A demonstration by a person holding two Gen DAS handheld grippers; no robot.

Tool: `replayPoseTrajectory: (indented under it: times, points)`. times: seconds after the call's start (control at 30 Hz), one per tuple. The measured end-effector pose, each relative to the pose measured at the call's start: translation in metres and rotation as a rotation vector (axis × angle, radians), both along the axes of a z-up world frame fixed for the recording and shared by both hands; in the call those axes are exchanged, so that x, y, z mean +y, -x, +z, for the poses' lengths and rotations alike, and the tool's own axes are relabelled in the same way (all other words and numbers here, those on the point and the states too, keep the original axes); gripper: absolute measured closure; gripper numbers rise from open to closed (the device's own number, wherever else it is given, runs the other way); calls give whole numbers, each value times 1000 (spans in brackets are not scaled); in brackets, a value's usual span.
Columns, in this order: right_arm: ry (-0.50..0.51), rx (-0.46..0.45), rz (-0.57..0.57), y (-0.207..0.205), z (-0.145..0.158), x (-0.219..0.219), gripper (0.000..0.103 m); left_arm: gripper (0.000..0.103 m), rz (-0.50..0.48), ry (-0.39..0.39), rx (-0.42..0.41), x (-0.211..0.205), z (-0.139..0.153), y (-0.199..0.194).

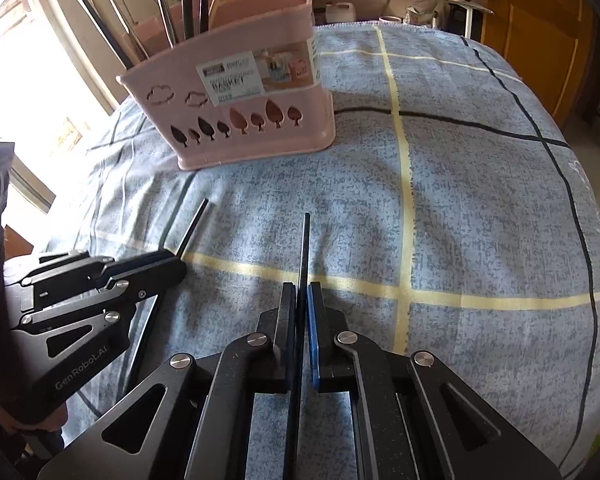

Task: Organize utensils
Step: 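Carry both black chopsticks over the pink basket and lower them in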

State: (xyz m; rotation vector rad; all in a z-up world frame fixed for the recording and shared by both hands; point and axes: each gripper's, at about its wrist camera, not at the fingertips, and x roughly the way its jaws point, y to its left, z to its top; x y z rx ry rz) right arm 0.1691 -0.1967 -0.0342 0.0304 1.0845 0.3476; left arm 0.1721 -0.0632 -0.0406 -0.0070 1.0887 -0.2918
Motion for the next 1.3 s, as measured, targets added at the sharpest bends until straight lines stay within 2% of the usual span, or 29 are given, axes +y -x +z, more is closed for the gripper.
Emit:
replayPoseTrajectory:
  times: [0.23, 0.5, 0.8, 1.3]
  points:
    - [-50, -75, -14, 6, 34, -8, 98, 98, 0, 37, -74, 13, 38, 6]
    - [-100, -200, -14, 7, 87, -12, 98, 99, -4, 103, -221, 24, 108, 12]
    - [-117, -331, 2, 7, 136, -9, 98, 99, -21, 125, -349, 32, 160, 10]
    - [-99, -363, 17, 33, 144, -16, 98, 99, -28, 109, -334, 33, 156, 26]
